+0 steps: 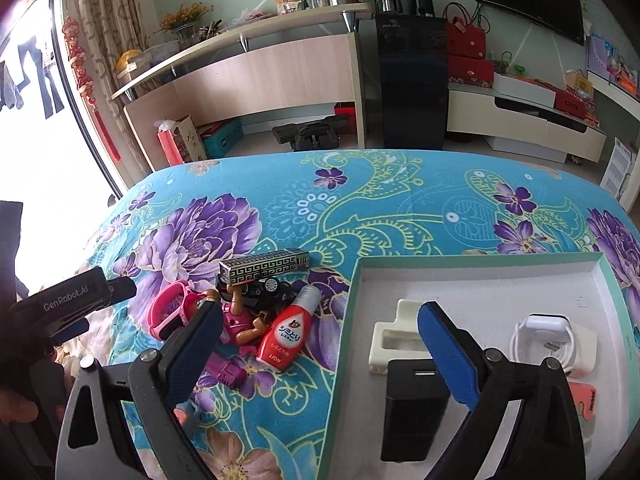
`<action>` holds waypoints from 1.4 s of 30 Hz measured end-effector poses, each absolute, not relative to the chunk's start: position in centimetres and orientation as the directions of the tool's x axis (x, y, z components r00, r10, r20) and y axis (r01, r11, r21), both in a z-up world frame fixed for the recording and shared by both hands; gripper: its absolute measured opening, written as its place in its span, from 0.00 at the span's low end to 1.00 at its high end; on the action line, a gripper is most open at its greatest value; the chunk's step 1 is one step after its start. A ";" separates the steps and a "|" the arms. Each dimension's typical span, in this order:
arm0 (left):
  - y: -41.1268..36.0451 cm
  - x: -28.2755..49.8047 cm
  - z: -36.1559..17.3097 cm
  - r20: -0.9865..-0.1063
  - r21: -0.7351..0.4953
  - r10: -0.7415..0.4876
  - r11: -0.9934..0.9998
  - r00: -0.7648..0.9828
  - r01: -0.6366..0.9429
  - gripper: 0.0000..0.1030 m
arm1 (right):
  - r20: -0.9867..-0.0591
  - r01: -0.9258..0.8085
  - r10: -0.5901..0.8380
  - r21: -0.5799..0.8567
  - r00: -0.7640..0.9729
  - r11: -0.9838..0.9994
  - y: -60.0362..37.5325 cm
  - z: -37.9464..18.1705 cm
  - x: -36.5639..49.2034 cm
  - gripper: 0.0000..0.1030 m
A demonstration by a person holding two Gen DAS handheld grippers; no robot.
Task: Organize rigid objects
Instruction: 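Lift both open tools out of the tray and move back toward the pile, then close the left tool on the pink watch band while the right tool reaches toward the pink dog figure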
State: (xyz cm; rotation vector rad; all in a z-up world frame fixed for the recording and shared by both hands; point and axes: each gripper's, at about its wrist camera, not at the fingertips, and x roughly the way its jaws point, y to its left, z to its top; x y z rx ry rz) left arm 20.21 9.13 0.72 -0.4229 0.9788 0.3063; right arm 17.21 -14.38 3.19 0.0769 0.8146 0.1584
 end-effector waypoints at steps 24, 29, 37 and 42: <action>8.9 20.9 -2.1 -0.860 -0.157 0.017 0.942 0.510 -0.296 0.96 | -0.768 -0.139 0.169 0.104 0.618 0.985 -11.3 1.1 19.5 0.95; 6.6 21.2 -1.9 -0.859 -0.119 -0.002 0.974 0.512 -0.195 0.96 | -0.767 -0.122 0.174 0.125 0.617 0.985 -12.2 1.1 19.4 0.95; 4.9 21.4 -2.0 -0.851 -0.082 -0.002 0.988 0.526 -0.130 0.85 | -0.771 -0.113 0.189 0.151 0.608 0.982 -12.8 1.0 19.5 0.95; 4.0 21.3 -1.9 -0.848 -0.051 0.003 0.995 0.530 -0.086 0.77 | -0.769 -0.105 0.190 0.159 0.610 0.982 -13.2 1.1 19.4 0.95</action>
